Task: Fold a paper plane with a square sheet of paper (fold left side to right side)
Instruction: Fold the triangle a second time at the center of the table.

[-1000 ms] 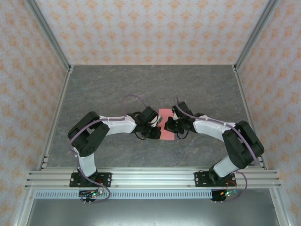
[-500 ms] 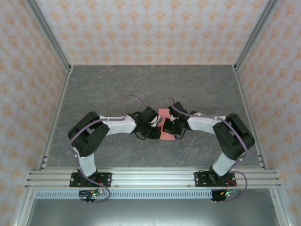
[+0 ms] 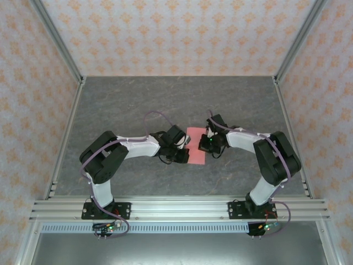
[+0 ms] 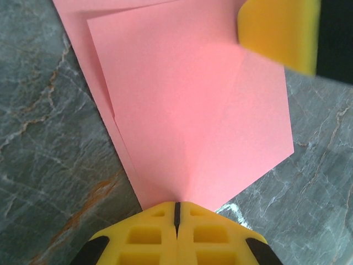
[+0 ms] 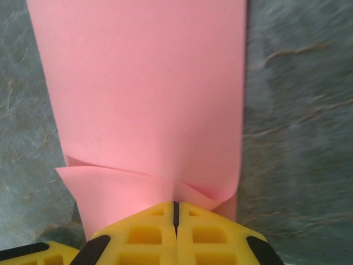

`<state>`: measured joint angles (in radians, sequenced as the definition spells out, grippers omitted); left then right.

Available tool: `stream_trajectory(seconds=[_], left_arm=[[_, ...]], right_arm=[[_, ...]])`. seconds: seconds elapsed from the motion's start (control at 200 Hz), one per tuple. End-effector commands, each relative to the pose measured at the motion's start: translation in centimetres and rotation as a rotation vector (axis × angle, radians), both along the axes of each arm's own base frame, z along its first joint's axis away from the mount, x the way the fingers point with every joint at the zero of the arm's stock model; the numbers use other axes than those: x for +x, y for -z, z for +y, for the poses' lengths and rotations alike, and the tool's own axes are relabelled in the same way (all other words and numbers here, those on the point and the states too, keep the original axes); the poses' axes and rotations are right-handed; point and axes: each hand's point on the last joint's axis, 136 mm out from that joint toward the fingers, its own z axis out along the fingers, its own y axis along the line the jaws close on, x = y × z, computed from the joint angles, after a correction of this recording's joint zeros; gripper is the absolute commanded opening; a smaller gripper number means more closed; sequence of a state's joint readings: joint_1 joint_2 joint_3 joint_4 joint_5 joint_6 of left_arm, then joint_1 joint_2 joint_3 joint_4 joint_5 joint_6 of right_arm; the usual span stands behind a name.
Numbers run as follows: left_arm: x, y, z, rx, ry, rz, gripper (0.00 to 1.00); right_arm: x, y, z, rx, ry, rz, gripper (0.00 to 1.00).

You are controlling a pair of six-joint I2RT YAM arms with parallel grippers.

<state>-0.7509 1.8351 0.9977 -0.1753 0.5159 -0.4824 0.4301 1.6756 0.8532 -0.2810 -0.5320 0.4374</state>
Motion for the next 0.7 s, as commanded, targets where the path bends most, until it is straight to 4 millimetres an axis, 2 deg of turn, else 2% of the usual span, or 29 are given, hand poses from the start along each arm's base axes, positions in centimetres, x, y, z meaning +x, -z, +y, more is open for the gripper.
stream_trajectory(seconds=[0.0, 0.31, 0.48, 0.601, 0.696], left_arm=[[-2.2, 3.3, 2.9, 0.143, -0.022, 0.086, 0.05], [-2.3, 3.1, 3.0, 0.139, -0.023, 0.084, 0.05], [-2.1, 2.9, 2.7, 0.129, -0.023, 0.079, 0.05], [-2.0, 2.7, 2.5, 0.122, -0.023, 0.077, 0.05], [-1.9, 2.6, 2.5, 0.122, -0.023, 0.075, 0.05]], right_arm=[[0.7, 1.9, -4.0, -0.143, 0.042, 0.02, 0.06], [1.8, 1.5, -6.4, -0.155, 0.083, 0.012, 0.06], [2.7, -1.0, -6.5, -0.153, 0.078, -0.045, 0.06], [2.6, -3.3, -4.9, -0.07, 0.056, -0.079, 0.06], [1.8, -4.7, -2.3, 0.013, 0.008, -0.097, 0.06]])
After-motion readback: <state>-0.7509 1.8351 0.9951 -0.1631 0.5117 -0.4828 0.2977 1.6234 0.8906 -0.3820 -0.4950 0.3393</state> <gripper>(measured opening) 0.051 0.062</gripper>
